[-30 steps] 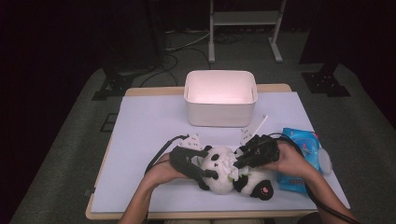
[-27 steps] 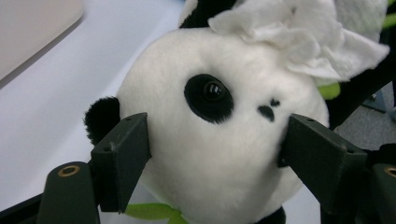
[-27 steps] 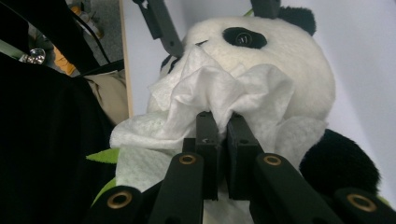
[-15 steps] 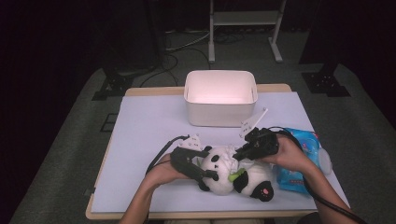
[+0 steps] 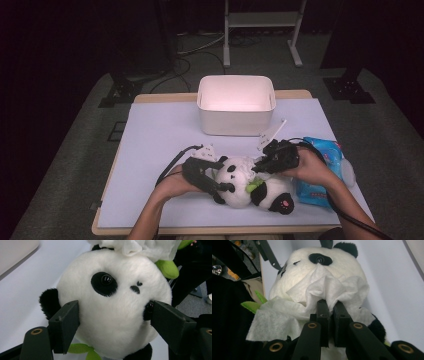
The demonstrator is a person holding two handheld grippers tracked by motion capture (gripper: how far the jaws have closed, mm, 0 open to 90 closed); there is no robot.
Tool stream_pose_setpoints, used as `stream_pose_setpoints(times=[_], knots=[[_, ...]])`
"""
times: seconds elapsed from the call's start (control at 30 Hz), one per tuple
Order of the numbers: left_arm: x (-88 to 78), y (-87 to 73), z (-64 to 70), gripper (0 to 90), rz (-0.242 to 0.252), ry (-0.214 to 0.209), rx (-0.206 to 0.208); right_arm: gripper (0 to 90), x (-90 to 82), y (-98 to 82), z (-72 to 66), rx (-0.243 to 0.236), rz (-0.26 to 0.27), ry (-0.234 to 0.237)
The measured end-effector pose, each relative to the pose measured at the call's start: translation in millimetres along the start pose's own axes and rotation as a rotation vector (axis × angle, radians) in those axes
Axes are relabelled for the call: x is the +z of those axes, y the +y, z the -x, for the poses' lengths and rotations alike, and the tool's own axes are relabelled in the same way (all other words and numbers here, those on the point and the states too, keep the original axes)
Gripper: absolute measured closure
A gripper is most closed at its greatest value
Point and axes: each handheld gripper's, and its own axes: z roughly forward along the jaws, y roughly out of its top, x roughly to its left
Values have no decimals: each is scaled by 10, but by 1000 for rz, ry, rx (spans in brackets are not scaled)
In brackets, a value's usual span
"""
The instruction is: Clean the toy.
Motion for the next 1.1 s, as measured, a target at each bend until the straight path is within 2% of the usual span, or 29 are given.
stream_pose_setpoints(times=[0.2, 0.47, 0.6, 0.73, 0.9, 1.1], knots=[[-24, 39, -2, 225, 6, -3, 2, 853, 24, -55, -153, -37, 15, -36], [-40, 140, -12, 225, 29, -5, 4, 853, 22, -64, -274, -66, 7, -36], [-4, 153, 6, 232, 20, -21, 12, 853, 15, -54, -313, -72, -3, -35], [1, 138, 6, 247, 18, -33, 13, 853, -4, -36, -312, -74, -6, -26], [11, 126, 16, 247, 15, -28, 18, 852, -61, 11, -279, -69, -1, -17], [9, 129, 23, 247, 10, -28, 22, 852, -167, 101, -201, -62, 37, -17]])
